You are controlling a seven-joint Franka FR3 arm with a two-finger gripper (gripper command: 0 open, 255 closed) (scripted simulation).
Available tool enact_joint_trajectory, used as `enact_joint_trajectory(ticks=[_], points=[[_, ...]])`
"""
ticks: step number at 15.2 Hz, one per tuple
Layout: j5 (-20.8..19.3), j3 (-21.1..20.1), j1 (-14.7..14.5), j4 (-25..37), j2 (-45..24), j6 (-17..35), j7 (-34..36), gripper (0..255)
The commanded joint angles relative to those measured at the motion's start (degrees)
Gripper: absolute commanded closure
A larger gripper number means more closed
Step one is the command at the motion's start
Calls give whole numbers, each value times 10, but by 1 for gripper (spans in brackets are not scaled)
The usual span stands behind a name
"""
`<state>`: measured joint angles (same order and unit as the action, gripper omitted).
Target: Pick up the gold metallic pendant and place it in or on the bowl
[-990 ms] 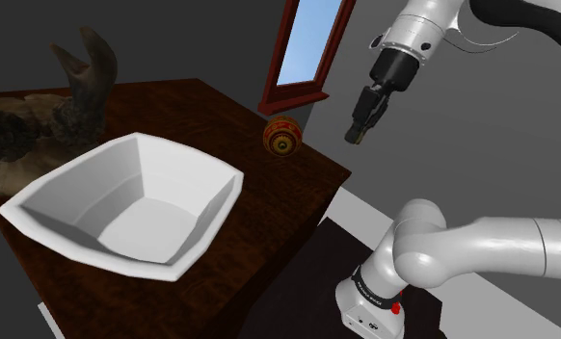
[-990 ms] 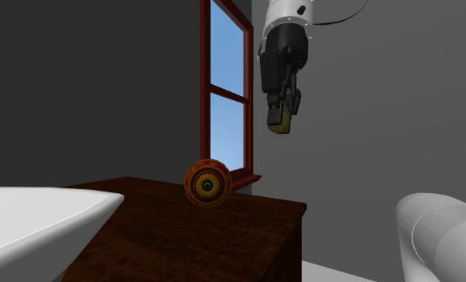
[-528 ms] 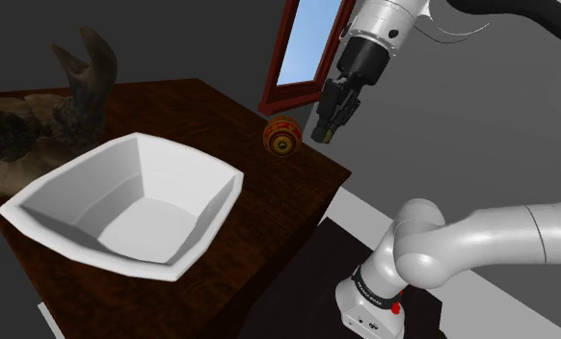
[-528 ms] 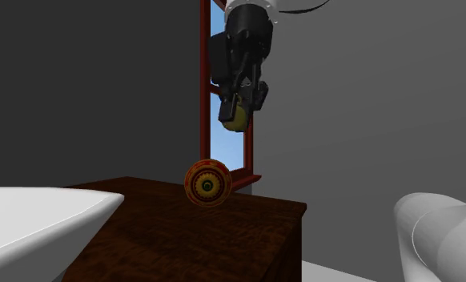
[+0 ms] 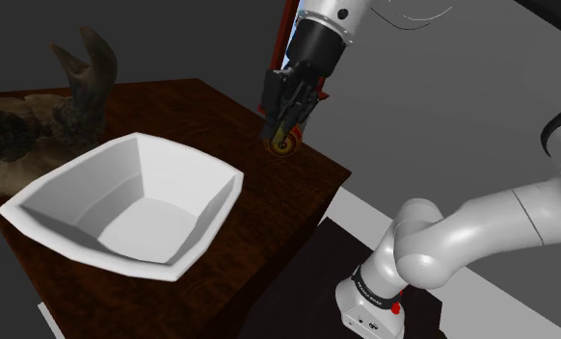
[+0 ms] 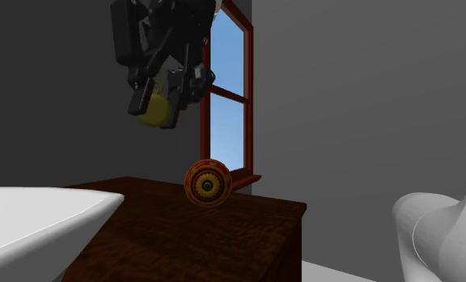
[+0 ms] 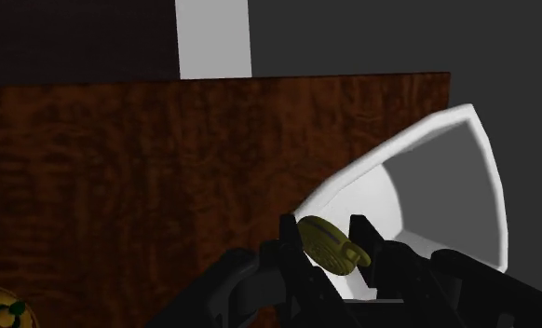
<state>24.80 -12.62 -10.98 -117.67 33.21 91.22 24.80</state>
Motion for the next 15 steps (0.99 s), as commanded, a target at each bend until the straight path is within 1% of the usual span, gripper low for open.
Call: enact_joint_trajectory(ticks=[1, 4, 7, 12, 13, 15], points=[[2, -22, -1, 27, -36, 18, 19, 255], [-2, -54, -2, 72, -91, 40, 50, 255], [-15, -86, -4, 124, -151, 60, 83, 255], [-60, -138, -14, 228, -263, 82, 149, 255], [-65, -142, -16, 237, -272, 83, 154, 255], [-62, -141, -16, 217, -267, 98, 149, 255]])
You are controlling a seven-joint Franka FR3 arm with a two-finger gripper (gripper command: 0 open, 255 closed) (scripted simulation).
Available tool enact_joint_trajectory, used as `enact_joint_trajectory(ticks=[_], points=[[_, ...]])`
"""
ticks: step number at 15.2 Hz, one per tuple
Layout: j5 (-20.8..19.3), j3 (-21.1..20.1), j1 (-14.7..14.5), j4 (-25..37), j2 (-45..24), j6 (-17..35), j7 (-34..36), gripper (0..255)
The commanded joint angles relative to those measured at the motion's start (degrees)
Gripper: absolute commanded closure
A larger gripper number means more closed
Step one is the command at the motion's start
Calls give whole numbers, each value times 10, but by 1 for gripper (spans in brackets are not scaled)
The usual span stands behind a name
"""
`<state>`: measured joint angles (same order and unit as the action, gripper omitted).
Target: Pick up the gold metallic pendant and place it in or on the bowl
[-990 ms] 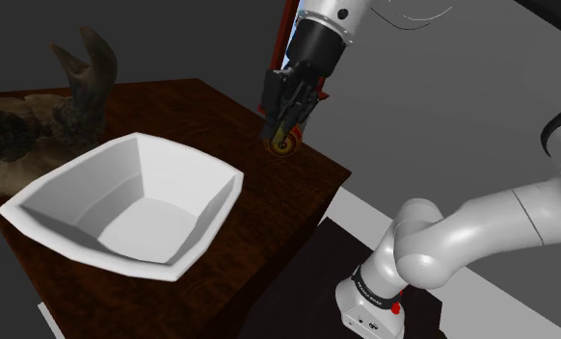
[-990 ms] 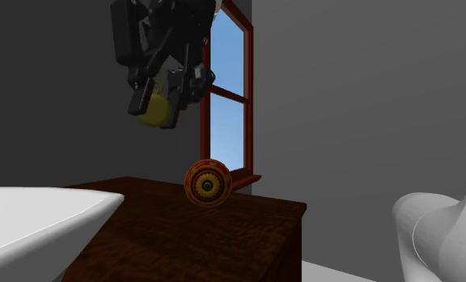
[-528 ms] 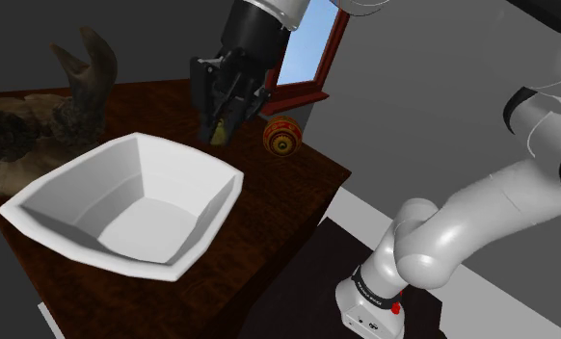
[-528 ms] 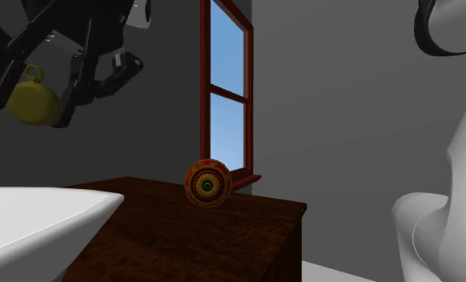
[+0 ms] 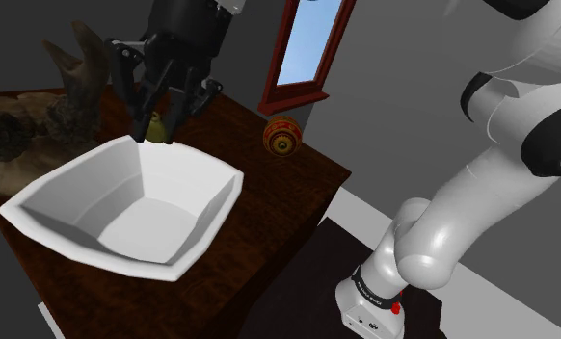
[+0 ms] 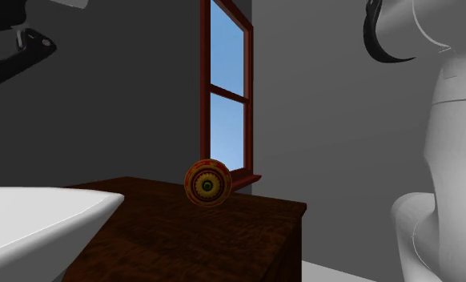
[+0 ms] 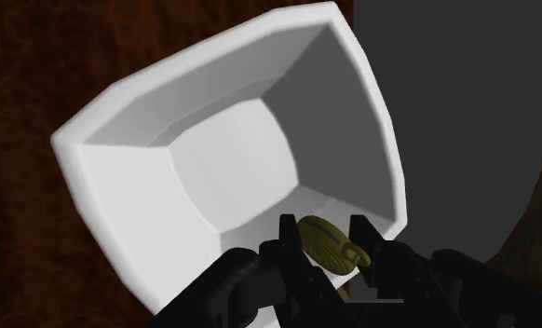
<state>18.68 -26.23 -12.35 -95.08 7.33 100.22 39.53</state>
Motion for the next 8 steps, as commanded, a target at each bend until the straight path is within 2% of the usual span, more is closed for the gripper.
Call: enact_joint_trajectory(ticks=[1, 8], points=[[0, -5, -3, -19, -6, 16, -1, 255], [9, -4, -6, -83, 4, 67, -18, 255]])
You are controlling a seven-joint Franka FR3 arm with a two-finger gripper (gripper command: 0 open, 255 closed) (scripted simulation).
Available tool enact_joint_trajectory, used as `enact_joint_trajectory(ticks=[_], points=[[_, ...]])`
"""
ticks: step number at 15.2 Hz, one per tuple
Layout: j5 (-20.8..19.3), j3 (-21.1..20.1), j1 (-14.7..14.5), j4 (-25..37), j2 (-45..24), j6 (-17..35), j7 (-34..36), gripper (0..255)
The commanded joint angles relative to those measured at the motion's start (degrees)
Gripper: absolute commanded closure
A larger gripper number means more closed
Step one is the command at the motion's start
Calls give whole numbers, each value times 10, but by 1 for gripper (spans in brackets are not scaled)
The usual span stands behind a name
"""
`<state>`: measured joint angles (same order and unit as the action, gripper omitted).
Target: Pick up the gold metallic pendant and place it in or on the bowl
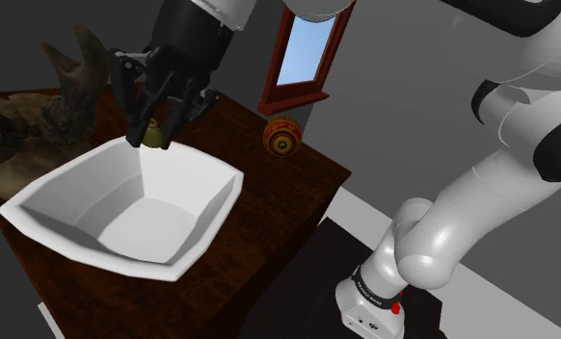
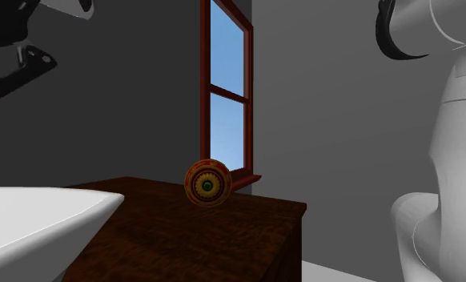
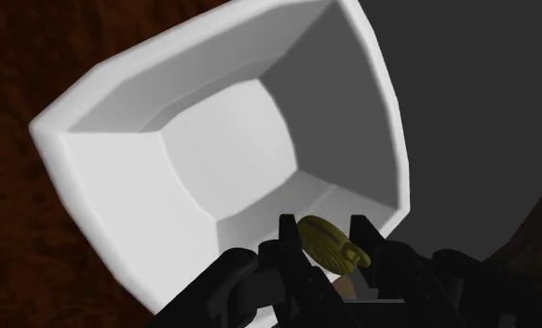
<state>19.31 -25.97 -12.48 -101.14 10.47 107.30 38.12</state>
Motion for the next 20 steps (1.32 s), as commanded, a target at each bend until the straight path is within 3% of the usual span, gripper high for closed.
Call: enact_joint_trajectory(ticks=[1, 10, 11, 16, 20], points=[[4, -7, -5, -31, -26, 4, -6, 255], [6, -7, -6, -45, -25, 16, -10, 255], [6, -7, -6, -45, -25, 16, -10, 0], [6, -7, -6, -45, -25, 17, -10, 0], [5, 7, 3, 16, -18, -55, -9, 0]])
